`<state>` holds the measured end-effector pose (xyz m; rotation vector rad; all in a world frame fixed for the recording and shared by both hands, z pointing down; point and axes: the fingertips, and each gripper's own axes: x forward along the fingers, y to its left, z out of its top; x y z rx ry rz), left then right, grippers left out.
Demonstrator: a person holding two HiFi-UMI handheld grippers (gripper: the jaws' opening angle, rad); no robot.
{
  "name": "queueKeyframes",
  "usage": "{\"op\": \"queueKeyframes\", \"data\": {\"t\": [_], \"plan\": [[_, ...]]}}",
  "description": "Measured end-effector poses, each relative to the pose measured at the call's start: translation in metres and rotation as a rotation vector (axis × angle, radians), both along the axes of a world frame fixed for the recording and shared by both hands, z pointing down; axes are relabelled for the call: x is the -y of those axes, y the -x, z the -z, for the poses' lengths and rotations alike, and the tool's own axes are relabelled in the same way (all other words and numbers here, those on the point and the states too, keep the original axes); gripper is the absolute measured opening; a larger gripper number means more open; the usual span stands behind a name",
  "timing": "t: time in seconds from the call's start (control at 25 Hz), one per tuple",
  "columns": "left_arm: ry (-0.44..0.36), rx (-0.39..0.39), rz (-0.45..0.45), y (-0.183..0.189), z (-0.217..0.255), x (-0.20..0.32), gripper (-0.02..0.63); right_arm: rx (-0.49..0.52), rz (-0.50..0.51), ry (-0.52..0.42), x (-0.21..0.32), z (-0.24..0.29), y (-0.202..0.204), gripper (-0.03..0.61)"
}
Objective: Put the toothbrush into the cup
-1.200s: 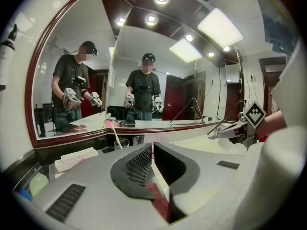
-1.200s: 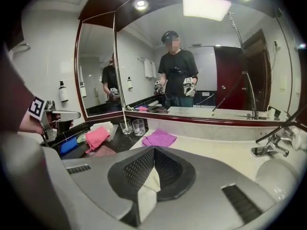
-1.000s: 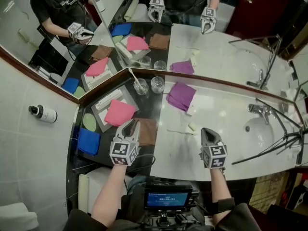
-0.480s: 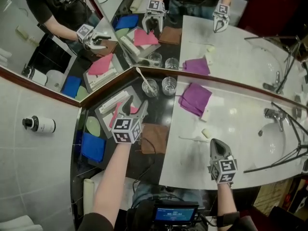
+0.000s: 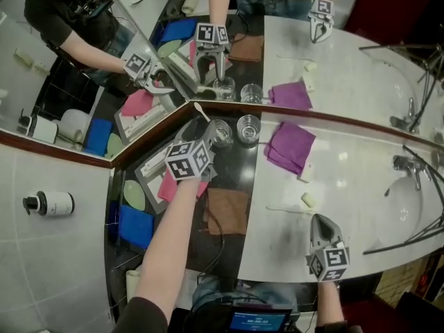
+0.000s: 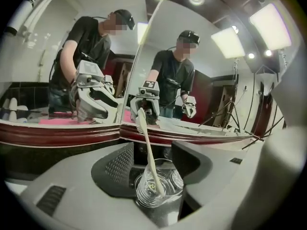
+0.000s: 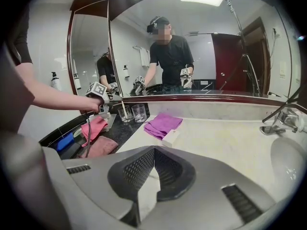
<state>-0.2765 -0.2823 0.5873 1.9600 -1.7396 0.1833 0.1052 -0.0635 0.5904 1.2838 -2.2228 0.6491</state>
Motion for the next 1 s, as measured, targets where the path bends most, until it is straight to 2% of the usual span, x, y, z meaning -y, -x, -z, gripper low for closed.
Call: {"op": "queueKeyframes", "data": {"t": [0.16, 0.28, 0.4, 0.56, 1.0], "plan": [[-0.002, 0.000, -0.011, -0.002, -0.007, 0.015, 0.203, -0.013, -0.035, -0.001, -0.003, -0.006, -0.011, 0.002], [-0.003, 0.027, 0.017, 0.005, -0.008, 0.020, 0.153, -0.010, -0.052, -0.001, -0.005, -0.011, -0.015, 0.002], [-0.009, 0.047, 0.045, 0.012, -0.007, 0.022, 0.036, -0.011, -0.064, 0.008, -0.009, -0.013, -0.016, 0.002], [-0.031, 0.050, 0.041, 0.007, -0.001, 0.021, 0.005, -0.001, -0.066, 0.008, -0.013, -0.015, -0.016, 0.002], [-0.101, 0.036, 0.068, 0.003, 0.025, 0.016, 0.000, 0.007, -0.069, -0.016, -0.014, -0.008, -0.019, 0.002]]}}
